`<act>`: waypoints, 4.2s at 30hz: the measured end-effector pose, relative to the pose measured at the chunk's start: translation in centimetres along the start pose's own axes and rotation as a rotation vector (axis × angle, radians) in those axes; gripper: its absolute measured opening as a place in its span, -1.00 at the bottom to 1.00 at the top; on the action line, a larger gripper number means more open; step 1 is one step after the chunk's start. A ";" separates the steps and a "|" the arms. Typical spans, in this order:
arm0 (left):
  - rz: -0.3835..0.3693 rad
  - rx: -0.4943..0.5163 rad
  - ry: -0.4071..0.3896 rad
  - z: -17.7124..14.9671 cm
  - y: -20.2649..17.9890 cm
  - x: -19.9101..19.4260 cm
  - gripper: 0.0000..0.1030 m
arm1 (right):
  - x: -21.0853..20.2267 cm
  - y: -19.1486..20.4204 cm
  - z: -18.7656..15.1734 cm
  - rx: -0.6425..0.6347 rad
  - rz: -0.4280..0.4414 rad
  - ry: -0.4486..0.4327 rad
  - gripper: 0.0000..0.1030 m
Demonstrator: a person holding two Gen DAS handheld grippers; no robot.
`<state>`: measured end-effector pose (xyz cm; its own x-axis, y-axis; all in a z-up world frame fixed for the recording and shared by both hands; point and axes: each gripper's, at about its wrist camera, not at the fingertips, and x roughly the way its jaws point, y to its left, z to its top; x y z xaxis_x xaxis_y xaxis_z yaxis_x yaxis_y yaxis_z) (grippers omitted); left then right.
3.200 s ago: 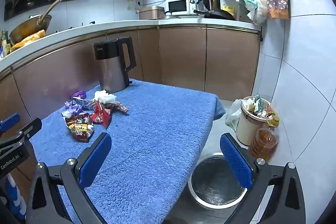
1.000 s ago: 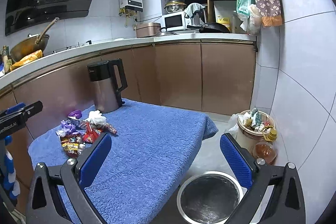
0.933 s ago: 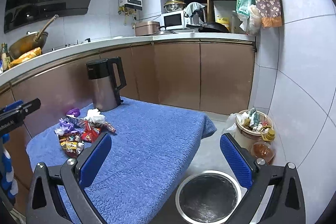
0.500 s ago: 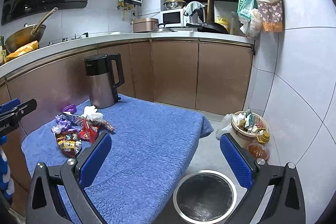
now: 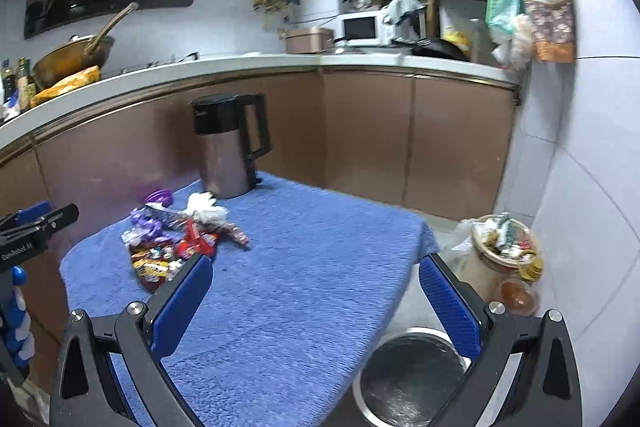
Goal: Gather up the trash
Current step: 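Grasp the brown snack bag with the left tool while the right tool grasps the red bag, then carry both bags over the steel bin and open both tools to drop them, then grasp the clear plastic wrapper with the right tool while the left tool grasps the white tissue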
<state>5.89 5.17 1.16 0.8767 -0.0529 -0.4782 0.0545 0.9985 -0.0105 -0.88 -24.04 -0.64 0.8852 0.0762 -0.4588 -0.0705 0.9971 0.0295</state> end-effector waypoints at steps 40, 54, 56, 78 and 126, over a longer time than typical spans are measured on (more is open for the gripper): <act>-0.231 -0.362 0.454 -6.5 1.3 19.4 -0.24 | 27.8 12.2 1.1 -0.140 0.470 0.425 -0.81; -0.364 -0.364 0.447 -7.0 -0.1 14.3 -0.70 | 19.5 5.2 1.1 -0.024 0.415 0.338 -0.82; -0.364 -0.347 0.429 -6.6 -0.4 12.8 -0.71 | 17.7 4.3 1.0 -0.007 0.404 0.316 -0.82; -0.606 0.154 0.481 -4.6 -25.4 10.0 -0.71 | 7.8 -19.6 -8.7 0.281 -0.034 0.288 -0.81; -0.198 0.025 0.217 -0.2 -2.3 14.6 0.05 | 16.8 -1.5 4.1 -0.043 0.265 0.298 0.00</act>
<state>18.47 2.07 -5.97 0.7252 -0.2393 -0.6457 0.2283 0.9682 -0.1025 16.02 -24.23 -4.75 0.6621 0.3192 -0.6781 -0.3035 0.9415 0.1468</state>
